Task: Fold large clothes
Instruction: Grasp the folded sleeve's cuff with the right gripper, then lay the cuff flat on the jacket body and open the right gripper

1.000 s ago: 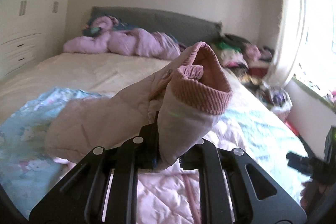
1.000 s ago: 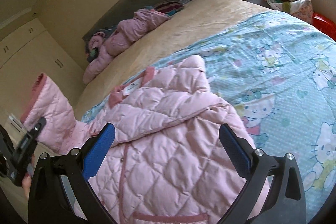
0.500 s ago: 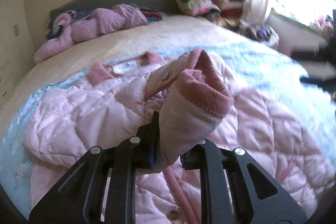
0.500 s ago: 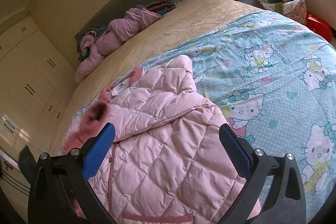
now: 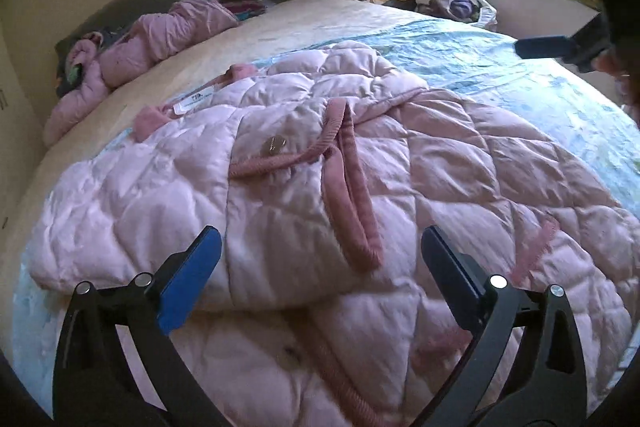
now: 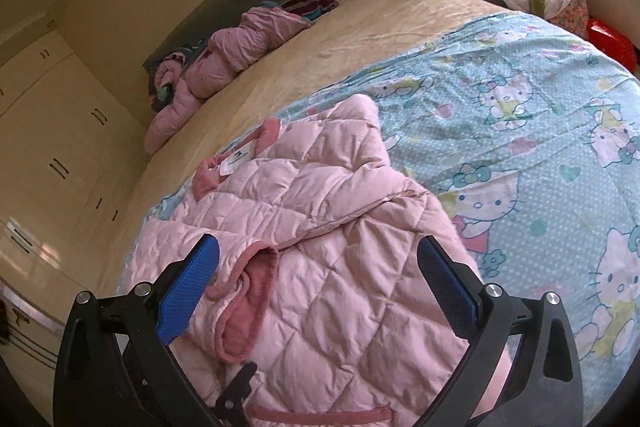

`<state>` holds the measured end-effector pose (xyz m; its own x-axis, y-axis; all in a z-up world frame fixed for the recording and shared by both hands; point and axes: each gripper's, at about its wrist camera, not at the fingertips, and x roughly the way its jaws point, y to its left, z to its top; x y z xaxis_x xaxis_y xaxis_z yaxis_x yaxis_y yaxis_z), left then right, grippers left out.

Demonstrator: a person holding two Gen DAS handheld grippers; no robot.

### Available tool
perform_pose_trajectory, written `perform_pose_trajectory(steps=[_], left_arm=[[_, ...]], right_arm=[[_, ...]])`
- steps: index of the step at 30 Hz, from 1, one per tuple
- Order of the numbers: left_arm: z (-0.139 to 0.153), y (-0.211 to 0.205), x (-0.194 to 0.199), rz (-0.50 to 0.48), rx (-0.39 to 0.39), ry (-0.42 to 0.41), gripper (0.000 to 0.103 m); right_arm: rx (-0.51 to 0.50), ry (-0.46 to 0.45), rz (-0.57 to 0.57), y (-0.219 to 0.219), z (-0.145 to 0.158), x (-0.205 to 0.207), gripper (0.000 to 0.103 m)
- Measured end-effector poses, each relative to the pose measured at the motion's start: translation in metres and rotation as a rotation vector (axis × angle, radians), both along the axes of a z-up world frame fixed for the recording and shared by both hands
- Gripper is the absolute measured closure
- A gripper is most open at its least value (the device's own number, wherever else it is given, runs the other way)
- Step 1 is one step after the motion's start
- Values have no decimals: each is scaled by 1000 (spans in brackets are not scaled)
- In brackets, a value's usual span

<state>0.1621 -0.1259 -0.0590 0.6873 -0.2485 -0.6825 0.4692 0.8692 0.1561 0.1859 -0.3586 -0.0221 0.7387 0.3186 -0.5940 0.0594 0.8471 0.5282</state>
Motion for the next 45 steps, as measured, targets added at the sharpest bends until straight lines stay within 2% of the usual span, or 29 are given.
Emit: perform_pose_trajectory(steps=[2,6,8,11,16,18,19,20,23,24,25,26,28,30,35,42,45], left_arm=[[6,10,-4,10,-26,-1,9],[31,46,5,95,-84,-12,9],[43,70,23,198,-71,-19,9],[60,113,63,383,-91,-7,9],[72,190,112,679,-261,-11,9],[71,209,116,745,-304,-30,9],[70,218,114,761,-329,-45,9],[70,223,112,759,-340,-66,9],[70,230,102,719,-319,-140,9],[70,231,102,707,-315,-144,9],[71,233,103,699,-315,-141,9],[71,235,103,700,-316,-136,9],[72,241,109,713,-321,-127,9],[72,248,111,721,-335,-117,9],[79,264,107,750,-355,-132,9],[77,280,109,781,-395,-121,9],[76,281,113,776,-398,-113,9]], right_arm=[[7,11,9,5,-2,3,4],[25,43,52,23,-9,12,4],[48,68,94,37,-15,18,4],[92,117,175,69,-26,31,4],[139,170,245,115,-44,47,4],[137,192,239,128,-53,53,5],[133,191,233,131,-55,55,11],[125,183,222,135,-57,56,26],[96,162,205,138,-61,57,53],[80,144,199,139,-61,57,61],[74,127,195,137,-61,58,76],[78,105,194,136,-58,57,81],[74,70,219,136,-53,60,84],[14,18,249,137,-37,61,85],[-98,-107,293,138,14,66,87],[-249,-292,332,140,101,84,90],[-325,-321,317,138,114,95,90]])
